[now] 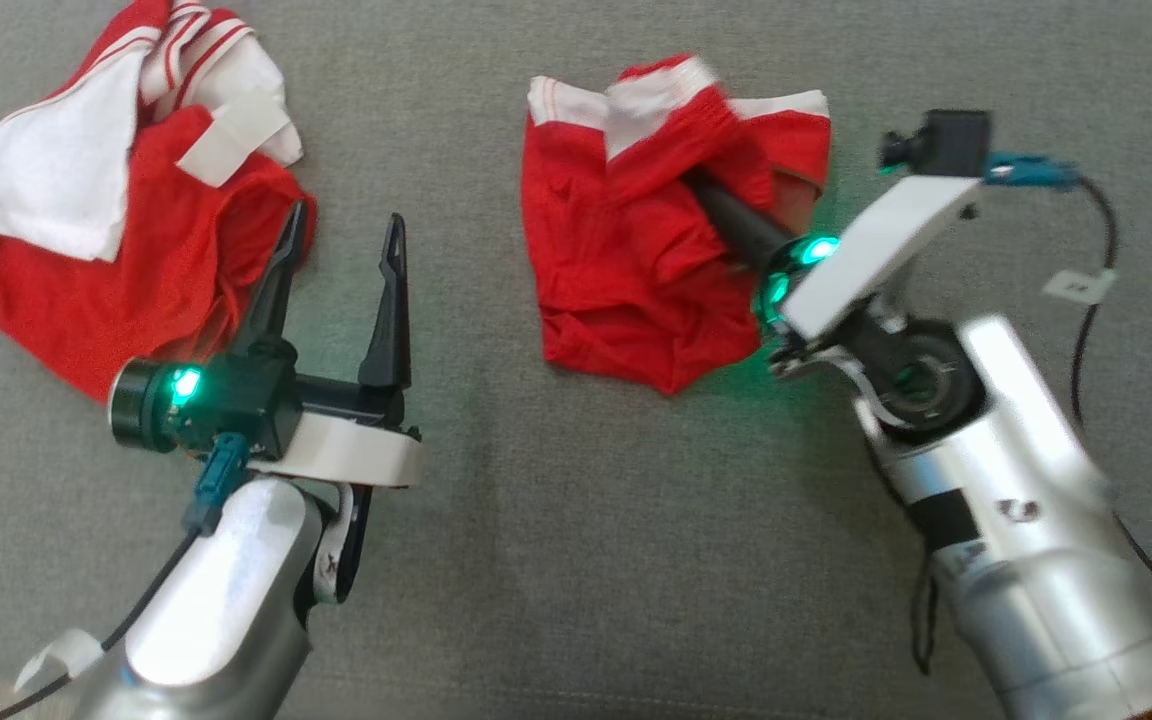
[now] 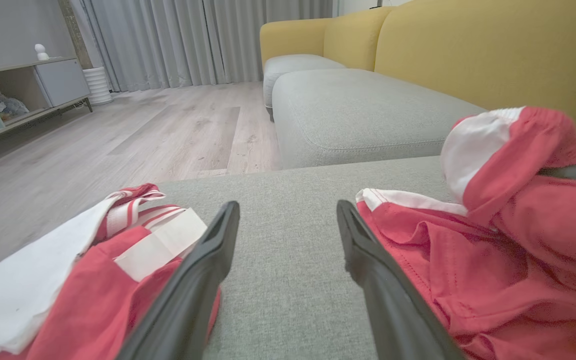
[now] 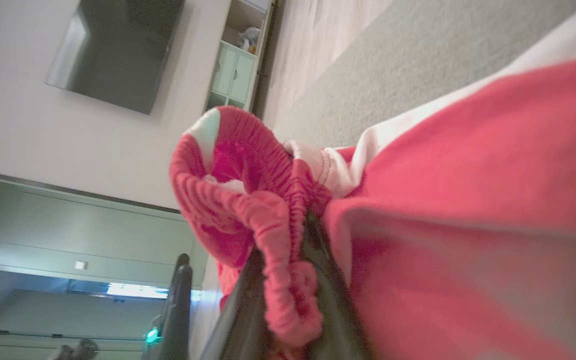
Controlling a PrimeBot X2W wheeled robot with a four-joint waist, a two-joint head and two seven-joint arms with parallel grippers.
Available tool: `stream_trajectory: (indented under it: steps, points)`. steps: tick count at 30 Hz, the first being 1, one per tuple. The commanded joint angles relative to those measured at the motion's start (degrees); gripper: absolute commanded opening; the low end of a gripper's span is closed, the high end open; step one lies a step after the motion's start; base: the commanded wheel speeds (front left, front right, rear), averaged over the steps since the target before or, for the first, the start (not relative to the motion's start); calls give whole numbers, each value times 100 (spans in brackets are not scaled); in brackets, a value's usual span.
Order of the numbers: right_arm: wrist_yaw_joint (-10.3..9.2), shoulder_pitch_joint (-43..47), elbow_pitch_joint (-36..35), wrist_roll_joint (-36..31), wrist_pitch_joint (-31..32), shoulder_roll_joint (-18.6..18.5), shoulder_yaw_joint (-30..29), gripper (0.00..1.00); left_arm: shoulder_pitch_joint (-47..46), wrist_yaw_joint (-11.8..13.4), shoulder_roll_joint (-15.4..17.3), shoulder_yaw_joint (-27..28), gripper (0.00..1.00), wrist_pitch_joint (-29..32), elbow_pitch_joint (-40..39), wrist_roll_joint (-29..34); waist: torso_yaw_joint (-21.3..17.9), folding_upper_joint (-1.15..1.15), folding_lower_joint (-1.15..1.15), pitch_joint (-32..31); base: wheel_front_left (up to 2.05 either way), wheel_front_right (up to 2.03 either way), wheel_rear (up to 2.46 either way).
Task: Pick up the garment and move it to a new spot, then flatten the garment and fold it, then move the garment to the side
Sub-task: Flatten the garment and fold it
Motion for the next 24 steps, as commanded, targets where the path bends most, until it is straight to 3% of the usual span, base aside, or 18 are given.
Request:
stream_trajectory:
  steps: [1,2,3,4,15,17,18,21,24]
  points:
    - [-4,-183,29,-183,-306,99,356,0,-191,-21,97,193,100,-77,-100,-19,62,0,0,13,0,0,0]
    - [-4,-247,136,-256,-462,99,511,0,-193,-24,83,190,100,-89,-83,-22,78,0,0,16,0,0,0]
    - [-4,-299,229,-310,-588,99,669,36,-195,-26,68,186,100,-100,-67,-24,92,0,0,17,0,0,0]
    - [-4,-350,305,-360,-747,100,803,100,-195,-26,56,183,100,-110,-52,-25,101,0,0,15,0,0,0]
    - [-4,-679,401,-1780,-2259,-13,2262,100,-168,-53,-3,195,100,-192,65,-48,69,0,0,-21,0,0,0]
    - [-4,-734,323,-2265,-2577,-196,2573,100,-157,-54,0,206,100,-203,65,-50,39,0,0,-26,0,0,0]
    - [-4,-791,281,-2830,-2910,-419,2799,100,-145,-56,6,216,100,-212,65,-54,10,0,0,-37,0,0,0]
    - [-4,-745,181,-3469,-3368,-658,2809,100,-126,-58,24,234,100,-221,74,-62,-35,0,0,-59,0,0,0]
    - [-4,-569,18,-3885,-3749,-828,2432,100,-105,-43,52,254,100,-228,59,-57,-76,0,0,-86,0,0,0]
